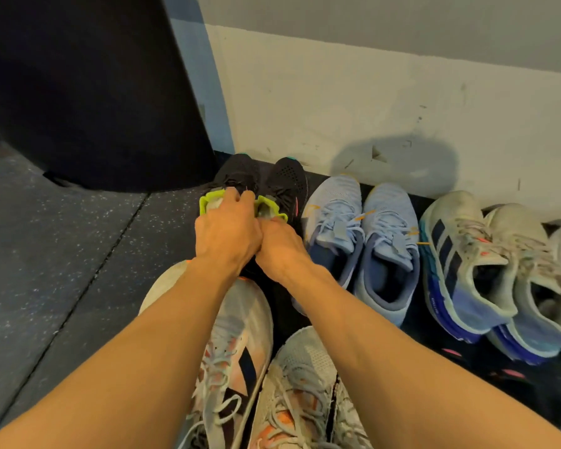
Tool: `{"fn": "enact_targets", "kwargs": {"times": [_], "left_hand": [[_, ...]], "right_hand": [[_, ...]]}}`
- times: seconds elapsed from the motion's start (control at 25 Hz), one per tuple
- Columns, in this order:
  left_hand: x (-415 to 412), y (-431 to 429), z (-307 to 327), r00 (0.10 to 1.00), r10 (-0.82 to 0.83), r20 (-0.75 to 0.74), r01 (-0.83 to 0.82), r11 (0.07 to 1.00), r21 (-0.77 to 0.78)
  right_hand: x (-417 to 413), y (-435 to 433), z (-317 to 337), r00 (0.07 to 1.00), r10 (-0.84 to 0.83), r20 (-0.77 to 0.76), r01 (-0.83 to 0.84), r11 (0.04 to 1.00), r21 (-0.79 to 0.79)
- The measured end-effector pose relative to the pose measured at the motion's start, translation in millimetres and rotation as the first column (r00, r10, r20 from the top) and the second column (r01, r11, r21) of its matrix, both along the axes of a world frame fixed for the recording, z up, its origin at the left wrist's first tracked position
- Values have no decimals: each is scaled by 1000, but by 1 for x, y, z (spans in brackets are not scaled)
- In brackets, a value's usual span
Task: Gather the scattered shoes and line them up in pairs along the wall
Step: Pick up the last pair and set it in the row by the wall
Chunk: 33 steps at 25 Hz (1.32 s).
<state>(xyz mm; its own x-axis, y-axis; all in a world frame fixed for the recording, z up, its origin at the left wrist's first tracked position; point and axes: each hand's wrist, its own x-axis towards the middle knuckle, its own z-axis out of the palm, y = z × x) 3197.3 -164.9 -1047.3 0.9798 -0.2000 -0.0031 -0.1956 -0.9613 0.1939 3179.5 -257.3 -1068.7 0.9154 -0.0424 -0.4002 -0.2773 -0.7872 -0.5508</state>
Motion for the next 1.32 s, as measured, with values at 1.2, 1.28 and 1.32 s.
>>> {"fn": "enact_targets", "kwargs": {"times": [1.2, 1.28, 1.32], "left_hand": [[-86, -120, 35, 806, -586, -85, 592, 799, 100], [-102, -153, 38, 715, -691, -108, 688, 723, -68], [-110, -170, 36, 672, -724, -156, 713, 690, -126]], "right_hand": [[-164, -151, 32, 996, -8, 93, 30, 971, -235], [-175, -181, 44, 969, -105, 226, 174, 933, -316], [-183, -199, 48, 942, -195, 273, 284, 896, -342]]}}
